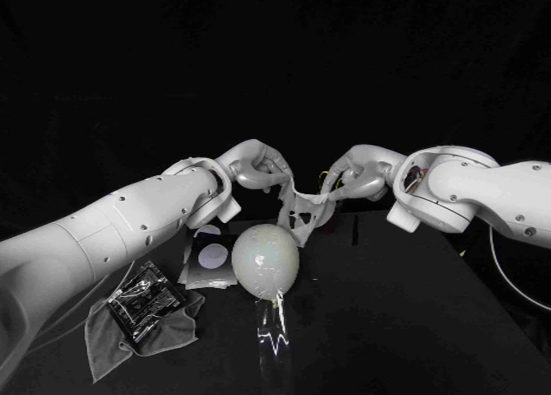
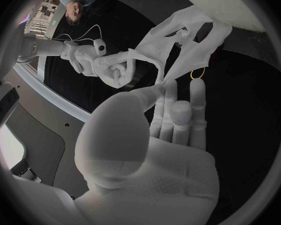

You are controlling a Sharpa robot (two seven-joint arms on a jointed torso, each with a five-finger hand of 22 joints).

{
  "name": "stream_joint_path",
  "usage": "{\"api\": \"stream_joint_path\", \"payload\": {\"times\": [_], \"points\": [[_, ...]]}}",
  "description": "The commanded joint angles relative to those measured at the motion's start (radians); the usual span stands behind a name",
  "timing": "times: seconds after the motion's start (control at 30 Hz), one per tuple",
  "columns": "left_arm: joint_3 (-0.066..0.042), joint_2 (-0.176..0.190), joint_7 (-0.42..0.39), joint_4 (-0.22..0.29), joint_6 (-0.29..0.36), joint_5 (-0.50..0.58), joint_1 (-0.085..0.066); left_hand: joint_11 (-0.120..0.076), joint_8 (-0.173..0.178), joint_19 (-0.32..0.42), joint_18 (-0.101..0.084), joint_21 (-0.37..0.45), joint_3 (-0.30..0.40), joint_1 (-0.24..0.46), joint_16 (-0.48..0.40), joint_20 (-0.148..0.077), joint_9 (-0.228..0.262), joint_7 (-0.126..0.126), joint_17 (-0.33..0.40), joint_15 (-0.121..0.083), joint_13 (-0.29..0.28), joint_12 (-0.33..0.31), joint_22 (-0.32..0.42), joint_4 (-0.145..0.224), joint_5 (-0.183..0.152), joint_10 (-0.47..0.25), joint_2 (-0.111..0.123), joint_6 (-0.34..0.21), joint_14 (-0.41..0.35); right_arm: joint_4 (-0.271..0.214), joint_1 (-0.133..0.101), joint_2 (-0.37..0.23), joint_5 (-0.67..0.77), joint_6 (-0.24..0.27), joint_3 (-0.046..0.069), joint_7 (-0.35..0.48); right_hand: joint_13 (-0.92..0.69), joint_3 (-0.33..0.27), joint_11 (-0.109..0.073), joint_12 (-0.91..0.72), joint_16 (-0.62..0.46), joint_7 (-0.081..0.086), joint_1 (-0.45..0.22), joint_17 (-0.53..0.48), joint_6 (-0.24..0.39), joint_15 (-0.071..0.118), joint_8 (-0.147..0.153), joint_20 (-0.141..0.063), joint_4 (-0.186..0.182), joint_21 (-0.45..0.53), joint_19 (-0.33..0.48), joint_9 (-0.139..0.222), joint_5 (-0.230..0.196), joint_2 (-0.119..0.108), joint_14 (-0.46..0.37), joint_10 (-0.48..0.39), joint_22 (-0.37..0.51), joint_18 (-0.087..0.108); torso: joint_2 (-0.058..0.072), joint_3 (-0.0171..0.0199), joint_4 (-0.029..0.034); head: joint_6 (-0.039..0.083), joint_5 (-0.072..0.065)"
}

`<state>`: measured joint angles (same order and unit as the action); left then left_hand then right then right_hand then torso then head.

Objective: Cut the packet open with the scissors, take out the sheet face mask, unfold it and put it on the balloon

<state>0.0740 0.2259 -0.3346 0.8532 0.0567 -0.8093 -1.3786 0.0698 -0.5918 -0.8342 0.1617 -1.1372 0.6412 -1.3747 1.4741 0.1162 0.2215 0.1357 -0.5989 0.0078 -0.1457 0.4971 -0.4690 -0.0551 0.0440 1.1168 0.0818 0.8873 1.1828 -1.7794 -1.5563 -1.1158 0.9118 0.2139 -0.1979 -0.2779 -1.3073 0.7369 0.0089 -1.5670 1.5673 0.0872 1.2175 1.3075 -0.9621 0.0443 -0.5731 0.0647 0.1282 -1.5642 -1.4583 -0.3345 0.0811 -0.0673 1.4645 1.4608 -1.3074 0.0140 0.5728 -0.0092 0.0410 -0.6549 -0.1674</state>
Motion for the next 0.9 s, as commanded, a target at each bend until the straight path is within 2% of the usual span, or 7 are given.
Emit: {"api": "stream_joint_path", "payload": {"times": [0.03,0.13,0.27,0.37,0.57,0.8,0.9], "points": [[0.0,-0.014,-0.04,-0.015,-0.038,0.008,0.011,-0.001,0.002,0.008,0.019,0.002,-0.005,-0.013,0.006,-0.002,0.029,0.001,0.004,0.002,0.002,-0.004,-0.002,-0.001,0.003,-0.007,-0.001,-0.005,-0.01,-0.045,0.016,-0.025,0.0,0.013,-0.002,-0.033,-0.264,0.0,0.004,-0.004,0.003,0.004,-0.006,0.263,-0.004,0.004,-0.004,-0.002,-0.003,-0.007,-0.113,-0.001,0.0,-0.002,0.106,0.11,-0.263,-0.014,0.003,-0.0009,-0.0028,-0.01,-0.007],[0.0,-0.021,-0.048,-0.024,-0.042,0.008,0.02,-0.001,0.002,0.009,0.019,0.002,-0.006,-0.014,0.006,-0.002,0.029,0.001,0.006,0.003,0.002,-0.004,-0.002,-0.001,0.003,-0.008,-0.001,-0.006,-0.012,-0.081,0.029,-0.044,-0.034,0.019,-0.005,-0.024,-0.264,0.0,0.004,-0.004,0.003,0.004,-0.006,0.263,-0.004,0.004,-0.004,-0.002,-0.003,-0.007,-0.113,-0.001,0.0,-0.002,0.106,0.11,-0.263,-0.014,0.003,-0.0003,-0.0039,-0.015,-0.012],[0.001,-0.019,-0.069,-0.025,-0.053,0.007,0.027,0.001,0.003,0.014,0.019,0.001,-0.01,-0.019,0.007,-0.001,0.03,0.002,0.005,0.005,0.002,-0.007,-0.003,0.001,0.003,-0.011,-0.001,-0.008,-0.017,-0.13,0.054,-0.059,-0.12,0.026,-0.012,0.012,-0.263,0.001,0.003,-0.003,0.003,0.002,-0.006,0.263,-0.005,0.004,-0.006,-0.002,-0.005,-0.007,-0.113,-0.001,0.01,-0.003,0.106,0.11,-0.263,-0.014,0.003,0.001,-0.0067,-0.021,-0.01],[0.003,-0.011,-0.088,-0.016,-0.065,0.0,0.029,0.001,0.003,0.017,0.019,0.0,-0.012,-0.024,0.008,0.0,0.03,0.003,-0.003,0.005,0.002,-0.008,-0.004,0.004,0.004,-0.012,-0.001,-0.008,-0.017,-0.161,0.077,-0.059,-0.17,0.043,-0.017,0.04,-0.263,0.002,0.002,-0.002,0.003,0.002,-0.007,0.263,-0.005,0.004,-0.006,-0.002,-0.006,-0.007,-0.113,-0.001,0.012,-0.004,0.106,0.109,-0.263,-0.014,0.001,0.0015,-0.0038,-0.026,-0.012],[0.009,0.011,-0.113,0.006,-0.064,-0.015,0.03,0.002,0.004,0.021,0.018,-0.001,-0.014,-0.027,0.01,0.001,0.03,0.003,-0.009,0.006,0.002,-0.009,-0.005,0.005,0.004,-0.014,-0.002,-0.008,-0.019,-0.208,0.115,-0.041,-0.252,0.099,-0.022,0.095,-0.262,0.002,0.002,-0.001,0.003,0.002,-0.007,0.263,-0.005,0.005,-0.006,-0.002,-0.006,-0.007,-0.113,-0.001,0.013,-0.004,0.106,0.109,-0.263,-0.014,-0.001,0.0003,-0.0011,-0.027,-0.011],[0.009,0.049,-0.14,0.048,-0.041,-0.01,0.032,0.002,0.004,0.022,0.018,-0.001,-0.015,-0.028,0.011,0.001,0.03,0.003,-0.015,0.006,0.001,-0.009,-0.006,0.005,0.004,-0.013,-0.003,-0.007,-0.017,-0.24,0.151,-0.006,-0.346,0.112,-0.024,0.137,-0.262,0.003,0.002,-0.001,0.003,0.002,-0.007,0.263,-0.005,0.005,-0.006,-0.002,-0.007,-0.007,-0.113,-0.001,0.015,-0.003,0.106,0.109,-0.263,-0.014,0.0,-0.004,0.0005,-0.022,-0.002],[0.006,0.071,-0.147,0.077,-0.034,-0.009,0.032,0.002,0.004,0.022,0.018,-0.001,-0.015,-0.028,0.011,0.001,0.03,0.003,-0.015,0.006,0.001,-0.009,-0.006,0.005,0.004,-0.013,-0.003,-0.007,-0.017,-0.243,0.167,0.016,-0.381,0.121,-0.025,0.155,-0.261,0.002,0.002,0.0,0.003,0.003,-0.007,0.263,-0.004,0.005,-0.006,-0.002,-0.008,-0.007,-0.113,-0.001,0.015,-0.003,0.106,0.108,-0.263,-0.014,-0.005,-0.0081,0.0034,-0.021,-0.001]]}}
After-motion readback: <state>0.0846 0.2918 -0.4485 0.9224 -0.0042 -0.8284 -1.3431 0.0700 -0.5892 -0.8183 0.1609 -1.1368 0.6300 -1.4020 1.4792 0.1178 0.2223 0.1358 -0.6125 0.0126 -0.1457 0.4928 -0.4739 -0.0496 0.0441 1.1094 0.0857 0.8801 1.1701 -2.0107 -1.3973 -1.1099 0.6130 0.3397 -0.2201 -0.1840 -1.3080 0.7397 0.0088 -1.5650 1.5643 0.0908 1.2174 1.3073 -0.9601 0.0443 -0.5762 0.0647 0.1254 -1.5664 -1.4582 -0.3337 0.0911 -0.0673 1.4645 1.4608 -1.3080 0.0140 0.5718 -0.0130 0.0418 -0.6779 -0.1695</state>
